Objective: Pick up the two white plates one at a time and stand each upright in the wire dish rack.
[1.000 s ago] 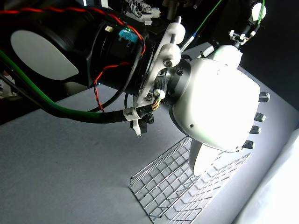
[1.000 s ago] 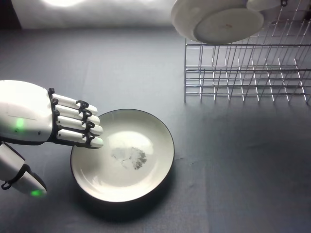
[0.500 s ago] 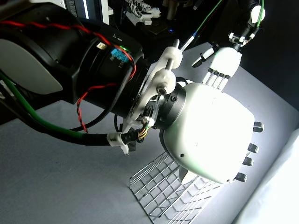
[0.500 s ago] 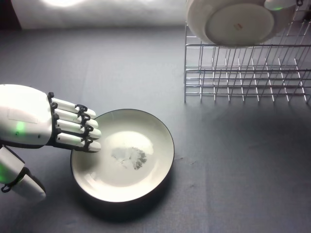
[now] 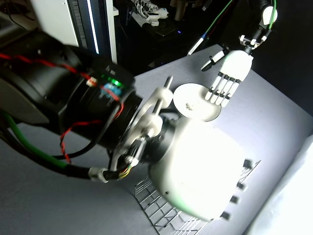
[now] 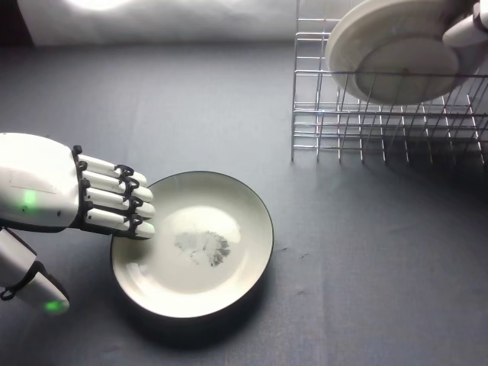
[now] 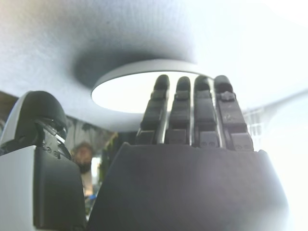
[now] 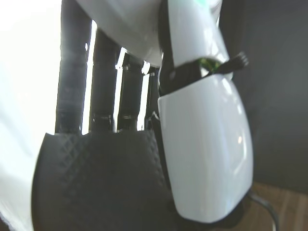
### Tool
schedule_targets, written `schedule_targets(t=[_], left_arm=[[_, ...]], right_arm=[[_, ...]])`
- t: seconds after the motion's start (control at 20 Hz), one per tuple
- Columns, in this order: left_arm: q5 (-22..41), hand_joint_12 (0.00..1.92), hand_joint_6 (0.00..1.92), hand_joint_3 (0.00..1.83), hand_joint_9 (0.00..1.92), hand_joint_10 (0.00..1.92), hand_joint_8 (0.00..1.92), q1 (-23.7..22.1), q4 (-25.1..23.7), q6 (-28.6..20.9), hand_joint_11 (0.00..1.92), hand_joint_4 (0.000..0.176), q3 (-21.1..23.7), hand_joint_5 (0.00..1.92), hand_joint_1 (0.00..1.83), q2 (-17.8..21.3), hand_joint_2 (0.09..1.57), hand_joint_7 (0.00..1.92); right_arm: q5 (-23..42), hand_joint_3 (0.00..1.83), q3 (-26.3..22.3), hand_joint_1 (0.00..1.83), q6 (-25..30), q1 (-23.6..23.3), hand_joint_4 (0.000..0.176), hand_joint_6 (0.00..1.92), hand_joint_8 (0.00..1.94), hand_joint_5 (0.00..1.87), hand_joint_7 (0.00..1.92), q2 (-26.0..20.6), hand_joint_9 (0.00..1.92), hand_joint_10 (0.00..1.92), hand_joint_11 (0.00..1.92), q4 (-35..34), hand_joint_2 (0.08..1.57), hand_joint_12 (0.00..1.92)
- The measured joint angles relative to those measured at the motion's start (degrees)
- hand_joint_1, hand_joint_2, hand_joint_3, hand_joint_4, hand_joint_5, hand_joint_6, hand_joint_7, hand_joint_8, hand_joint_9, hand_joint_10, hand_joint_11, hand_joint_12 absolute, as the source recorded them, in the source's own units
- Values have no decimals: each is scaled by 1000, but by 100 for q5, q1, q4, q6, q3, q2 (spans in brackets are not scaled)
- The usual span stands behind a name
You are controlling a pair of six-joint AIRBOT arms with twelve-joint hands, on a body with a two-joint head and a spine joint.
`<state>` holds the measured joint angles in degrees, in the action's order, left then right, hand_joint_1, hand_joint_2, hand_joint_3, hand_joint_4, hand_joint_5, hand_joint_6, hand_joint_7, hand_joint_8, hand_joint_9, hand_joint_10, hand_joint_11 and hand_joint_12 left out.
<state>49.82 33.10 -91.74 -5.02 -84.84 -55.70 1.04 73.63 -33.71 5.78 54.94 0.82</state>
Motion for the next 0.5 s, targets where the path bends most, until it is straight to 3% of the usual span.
schedule_targets(t=[0.15, 0.45, 0.5], left_arm=[[-2, 0, 5, 2, 0, 0, 0, 0, 4, 0, 0, 0, -26, 46, 0, -15, 1102, 0], [-15, 0, 1, 6, 0, 0, 0, -2, 4, 0, 0, 0, -28, 21, 0, -15, 1112, 0], [-17, 0, 0, 1, 0, 0, 0, -2, 4, 0, 0, 0, -26, 13, 0, -15, 1102, 0]], right_arm=[[101, 0, 35, 1377, 2, 249, 0, 1032, 960, 908, 960, 7, 972, 1131, 852, -11, 1110, 1110], [334, 2, 87, 1356, 15, 525, 0, 1317, 1080, 732, 872, -33, 815, 1360, 641, -13, 1180, 1252], [334, 0, 87, 1320, 15, 527, 0, 710, 568, 689, 817, -33, 699, 821, 447, -13, 1110, 1299]])
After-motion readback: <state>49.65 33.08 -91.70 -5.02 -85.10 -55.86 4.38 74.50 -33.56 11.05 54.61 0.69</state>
